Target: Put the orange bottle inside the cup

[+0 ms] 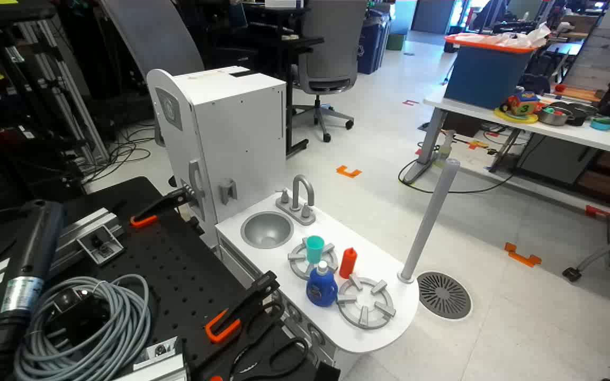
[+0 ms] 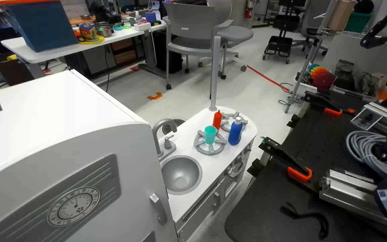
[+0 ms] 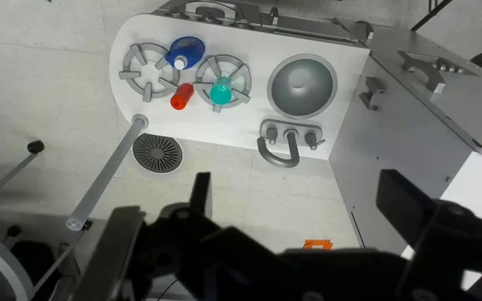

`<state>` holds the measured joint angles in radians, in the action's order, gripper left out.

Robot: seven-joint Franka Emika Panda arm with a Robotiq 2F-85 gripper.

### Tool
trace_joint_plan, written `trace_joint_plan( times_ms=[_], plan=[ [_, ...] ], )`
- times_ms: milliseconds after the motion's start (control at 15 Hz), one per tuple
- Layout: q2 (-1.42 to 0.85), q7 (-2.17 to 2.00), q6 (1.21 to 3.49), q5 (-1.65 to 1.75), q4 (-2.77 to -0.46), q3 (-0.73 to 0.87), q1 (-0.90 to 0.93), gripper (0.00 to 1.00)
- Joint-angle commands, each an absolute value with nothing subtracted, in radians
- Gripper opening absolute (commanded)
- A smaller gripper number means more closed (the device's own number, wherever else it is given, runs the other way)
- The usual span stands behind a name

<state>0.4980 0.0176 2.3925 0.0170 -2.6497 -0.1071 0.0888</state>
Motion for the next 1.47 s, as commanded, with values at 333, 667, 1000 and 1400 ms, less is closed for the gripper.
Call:
trace_joint_plan(
  times_ms=[333, 667, 1000, 1400],
  plan=[
    [0.498, 0.014, 2.389, 0.021, -2.648, -0.101, 0.095, 1.00],
    [0.446, 0.012, 2.390, 0.014, -2.613, -0.094, 0.091, 1.00],
    [0.241, 0.003, 2.468, 0.044, -2.506, -0.086, 0.054, 1.00],
    [-0.119, -0.001, 2.601, 0.045, -2.314, -0.047, 0.021, 1.00]
  ],
)
